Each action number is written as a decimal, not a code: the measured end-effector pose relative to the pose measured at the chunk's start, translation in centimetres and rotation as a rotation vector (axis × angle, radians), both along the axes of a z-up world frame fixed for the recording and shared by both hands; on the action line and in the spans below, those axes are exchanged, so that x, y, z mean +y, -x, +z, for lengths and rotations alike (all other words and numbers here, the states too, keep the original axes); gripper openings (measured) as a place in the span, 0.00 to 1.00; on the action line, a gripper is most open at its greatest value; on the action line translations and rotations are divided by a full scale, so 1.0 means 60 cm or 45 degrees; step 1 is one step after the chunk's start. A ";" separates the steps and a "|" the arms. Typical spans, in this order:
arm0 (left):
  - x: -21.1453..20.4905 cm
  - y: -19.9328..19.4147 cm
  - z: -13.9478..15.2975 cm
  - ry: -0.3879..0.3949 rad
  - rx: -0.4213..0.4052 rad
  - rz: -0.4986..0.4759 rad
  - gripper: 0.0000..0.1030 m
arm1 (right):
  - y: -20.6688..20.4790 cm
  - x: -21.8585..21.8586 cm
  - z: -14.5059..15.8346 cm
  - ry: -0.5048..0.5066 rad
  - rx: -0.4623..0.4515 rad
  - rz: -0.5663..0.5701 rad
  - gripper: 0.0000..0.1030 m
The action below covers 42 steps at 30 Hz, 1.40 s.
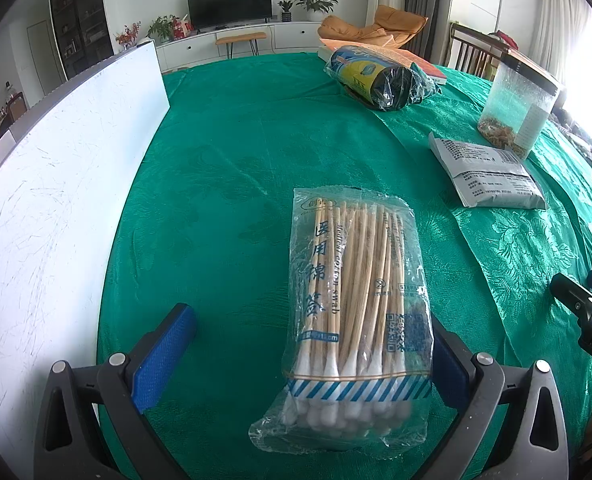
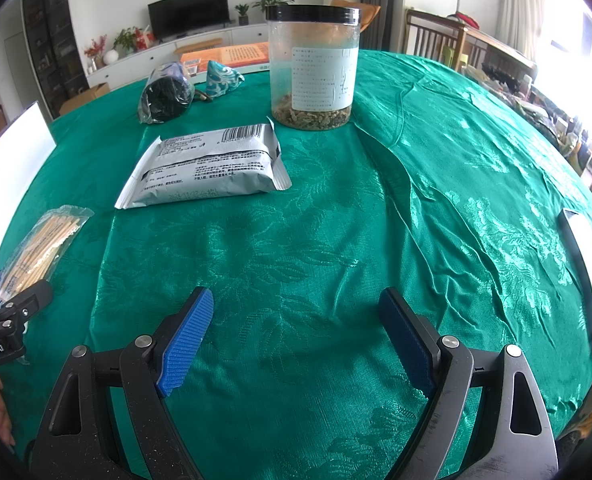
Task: Organize soft objects
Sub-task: 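Hold the cotton swab bag with the left gripper while the right grasps the white packet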
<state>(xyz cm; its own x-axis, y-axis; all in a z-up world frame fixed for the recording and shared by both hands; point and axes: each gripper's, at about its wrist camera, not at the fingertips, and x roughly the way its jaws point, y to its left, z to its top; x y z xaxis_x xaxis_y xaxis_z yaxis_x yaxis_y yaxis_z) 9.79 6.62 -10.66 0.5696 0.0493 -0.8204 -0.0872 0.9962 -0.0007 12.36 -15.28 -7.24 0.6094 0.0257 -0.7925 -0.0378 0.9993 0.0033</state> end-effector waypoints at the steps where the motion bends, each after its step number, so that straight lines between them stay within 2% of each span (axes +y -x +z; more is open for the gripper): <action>1: 0.000 0.000 0.000 0.000 0.000 0.000 1.00 | 0.000 0.000 0.000 0.000 0.000 0.000 0.85; 17: 0.000 0.001 0.001 0.001 0.000 0.000 1.00 | -0.001 -0.001 0.001 -0.006 0.008 0.008 0.84; 19: 0.000 0.000 0.000 0.000 0.000 0.000 1.00 | -0.008 -0.002 0.011 -0.064 0.011 0.060 0.84; 22: 0.000 0.001 0.000 0.000 0.000 0.001 1.00 | -0.037 0.003 0.054 -0.127 -0.091 0.153 0.83; 25: 0.000 0.000 0.001 0.000 0.000 0.000 1.00 | -0.108 0.033 0.088 -0.161 -0.087 0.329 0.83; 30: 0.000 0.000 0.000 0.000 0.000 0.000 1.00 | -0.229 0.115 0.069 -0.047 0.035 0.600 0.83; 33: 0.000 0.000 0.000 0.000 0.000 0.000 1.00 | -0.272 0.132 0.045 -0.039 0.081 0.629 0.83; 35: 0.000 0.001 0.001 0.001 0.000 0.001 1.00 | -0.294 0.132 0.026 -0.057 0.162 0.637 0.83; 39: 0.000 0.000 0.000 0.000 0.000 0.001 1.00 | -0.284 0.106 0.010 -0.108 0.329 0.646 0.84; 42: 0.000 0.000 0.000 0.000 0.000 0.001 1.00 | -0.255 0.083 0.011 -0.143 0.515 0.628 0.84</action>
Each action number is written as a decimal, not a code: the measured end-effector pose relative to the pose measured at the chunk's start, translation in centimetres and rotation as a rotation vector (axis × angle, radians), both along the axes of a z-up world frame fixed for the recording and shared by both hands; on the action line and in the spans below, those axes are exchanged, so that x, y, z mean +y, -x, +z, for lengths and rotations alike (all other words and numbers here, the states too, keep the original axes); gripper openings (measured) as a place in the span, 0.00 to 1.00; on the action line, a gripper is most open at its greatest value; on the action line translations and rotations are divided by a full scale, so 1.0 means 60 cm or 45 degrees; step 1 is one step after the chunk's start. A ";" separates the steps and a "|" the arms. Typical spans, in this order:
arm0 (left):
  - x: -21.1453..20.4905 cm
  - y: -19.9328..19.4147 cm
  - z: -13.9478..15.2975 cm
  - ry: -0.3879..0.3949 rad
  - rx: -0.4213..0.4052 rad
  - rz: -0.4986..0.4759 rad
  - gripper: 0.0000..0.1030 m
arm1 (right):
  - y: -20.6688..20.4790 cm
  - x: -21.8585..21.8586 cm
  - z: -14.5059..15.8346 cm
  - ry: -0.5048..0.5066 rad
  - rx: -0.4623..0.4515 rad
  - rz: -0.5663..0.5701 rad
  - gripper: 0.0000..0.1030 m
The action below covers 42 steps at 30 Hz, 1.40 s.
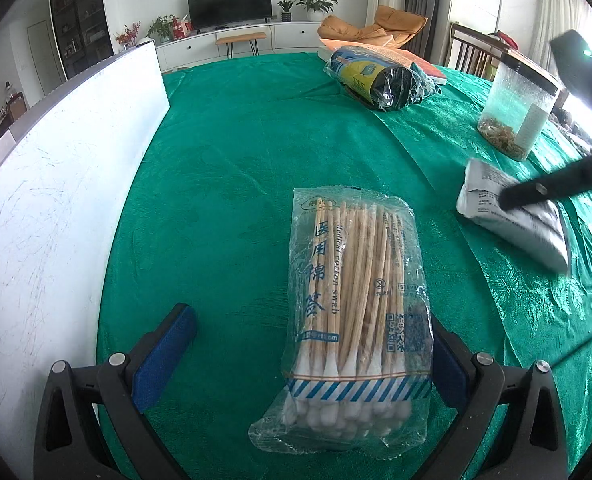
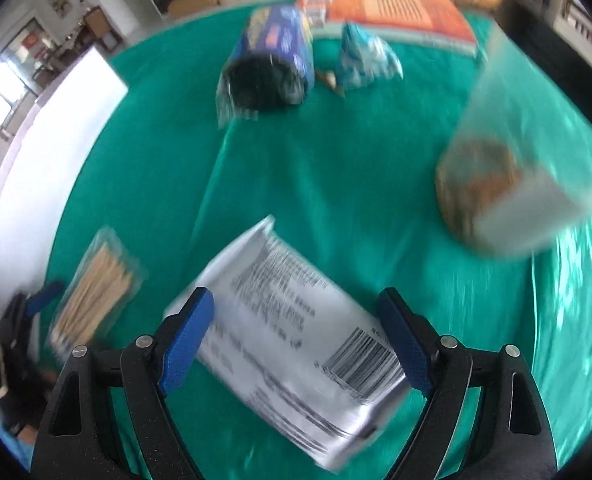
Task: Organize soft objects
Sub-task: 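Hold the cotton swab bag with the left gripper while the right grasps the white packet, then carry the swab bag with the left gripper while the right carries the white packet into the box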
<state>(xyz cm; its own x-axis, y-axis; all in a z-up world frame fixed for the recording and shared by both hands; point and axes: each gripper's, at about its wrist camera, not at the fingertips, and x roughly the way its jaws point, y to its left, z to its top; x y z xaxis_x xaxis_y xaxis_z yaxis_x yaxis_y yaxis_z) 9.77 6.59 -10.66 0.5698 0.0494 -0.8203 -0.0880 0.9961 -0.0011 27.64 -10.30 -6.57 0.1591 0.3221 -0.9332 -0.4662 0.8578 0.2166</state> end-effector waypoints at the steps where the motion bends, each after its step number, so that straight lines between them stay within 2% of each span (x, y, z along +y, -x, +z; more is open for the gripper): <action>1: 0.000 0.000 0.000 0.000 0.000 0.000 1.00 | 0.012 -0.002 0.001 0.005 0.060 0.020 0.84; 4: 0.000 0.001 0.001 0.003 0.000 -0.002 1.00 | 0.038 0.008 0.009 0.052 0.060 0.103 0.83; 7: -0.002 -0.005 -0.001 0.002 0.014 -0.027 1.00 | 0.067 0.042 -0.003 0.216 -0.029 0.242 0.85; 9: -0.001 -0.004 0.001 0.009 0.037 -0.056 0.98 | 0.079 0.063 -0.015 0.288 -0.085 0.282 0.85; 10: 0.000 -0.001 0.005 0.009 0.035 -0.060 0.87 | 0.085 0.067 -0.013 0.269 -0.128 0.294 0.84; 11: 0.001 0.004 0.012 0.024 0.018 -0.074 0.68 | 0.090 0.067 -0.015 0.266 -0.144 0.294 0.80; 13: 0.003 0.008 0.019 0.038 0.012 -0.089 0.50 | 0.096 0.054 -0.010 0.247 -0.156 0.207 0.71; 16: 0.014 0.018 0.043 0.165 -0.016 -0.079 0.44 | 0.116 0.014 0.008 0.218 -0.191 0.038 0.68; 19: 0.023 0.041 0.090 0.310 -0.075 -0.082 0.44 | 0.147 -0.008 0.051 0.088 -0.233 -0.076 0.68; 21: 0.045 0.069 0.141 0.391 -0.136 -0.091 0.44 | 0.169 -0.005 0.093 -0.025 -0.264 -0.119 0.68; 24: 0.103 0.112 0.201 0.397 -0.213 -0.041 0.44 | 0.206 0.043 0.166 -0.206 -0.296 -0.090 0.68; 27: 0.205 0.177 0.250 0.248 -0.274 0.121 0.45 | 0.249 0.130 0.223 -0.370 -0.311 0.025 0.69; 28: 0.234 0.193 0.254 0.191 -0.269 0.184 0.45 | 0.257 0.160 0.235 -0.418 -0.302 0.063 0.69; 29: 0.264 0.208 0.255 0.119 -0.248 0.262 0.50 | 0.269 0.202 0.245 -0.476 -0.284 0.114 0.69; 30: 0.288 0.219 0.252 0.059 -0.221 0.325 0.56 | 0.281 0.245 0.250 -0.529 -0.257 0.171 0.69; 31: 0.324 0.232 0.241 -0.015 -0.172 0.412 0.74 | 0.291 0.279 0.245 -0.566 -0.227 0.217 0.72; 32: 0.350 0.240 0.232 -0.048 -0.134 0.481 0.90 | 0.301 0.319 0.238 -0.598 -0.181 0.264 0.72; 35: 0.402 0.266 0.222 -0.052 -0.112 0.628 0.91 | 0.321 0.398 0.204 -0.653 -0.056 0.372 0.74; 37: 0.412 0.275 0.229 -0.047 -0.159 0.683 0.91 | 0.324 0.396 0.193 -0.659 -0.067 0.359 0.74; 39: 0.404 0.271 0.239 -0.046 -0.216 0.689 0.91 | 0.312 0.361 0.186 -0.631 -0.165 0.334 0.74; 42: 0.365 0.249 0.249 -0.014 -0.275 0.604 0.91 | 0.288 0.273 0.156 -0.423 -0.403 0.212 0.77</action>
<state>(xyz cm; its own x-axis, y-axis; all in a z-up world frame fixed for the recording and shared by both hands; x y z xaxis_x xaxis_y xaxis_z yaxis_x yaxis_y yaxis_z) -5.17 28.50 4.27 0.6390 0.3511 -0.6844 -0.5285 0.8469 -0.0590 10.33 6.07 2.82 0.3397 0.6394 -0.6898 -0.6781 0.6747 0.2915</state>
